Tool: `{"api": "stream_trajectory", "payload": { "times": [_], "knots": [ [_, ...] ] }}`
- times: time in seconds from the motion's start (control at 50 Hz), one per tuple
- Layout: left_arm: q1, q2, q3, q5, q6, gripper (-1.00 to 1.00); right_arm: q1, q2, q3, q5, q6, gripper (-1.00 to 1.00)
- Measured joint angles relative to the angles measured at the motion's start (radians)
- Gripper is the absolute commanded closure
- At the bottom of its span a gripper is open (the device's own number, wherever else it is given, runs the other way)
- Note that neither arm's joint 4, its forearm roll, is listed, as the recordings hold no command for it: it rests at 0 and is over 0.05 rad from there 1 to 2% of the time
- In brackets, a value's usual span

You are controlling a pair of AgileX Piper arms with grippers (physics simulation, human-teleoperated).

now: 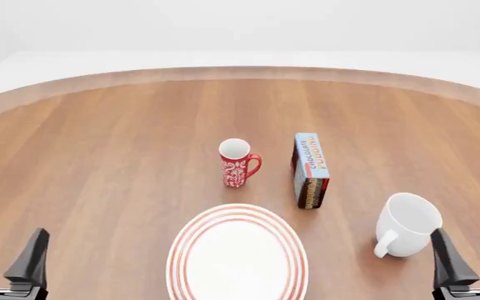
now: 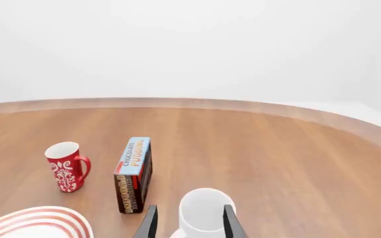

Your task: Pick up the white mug and put it on the plate, and put the chocolate pudding to the right of the plate.

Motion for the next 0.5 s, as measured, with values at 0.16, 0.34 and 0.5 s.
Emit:
{"api": "stream_trajectory", "payload": {
  "times": [0.16,0.34,0.5],
  "knots": [
    [-0.004,0.013,-0.002,-0.011,0.007,-1.00,0.002,0.002,-0.002,-0.001,0.005,-1.00],
    [-0.007,0.032,-0.006,-0.029,0.017,-1.00,0.001,0.003,-0.004,-0.003,0.012,-1.00],
    [-0.013,0.039,-0.017,-0.030,0.028,-1.00,0.001,0.003,-0.006,-0.004,0.014,-1.00]
  ]
}}
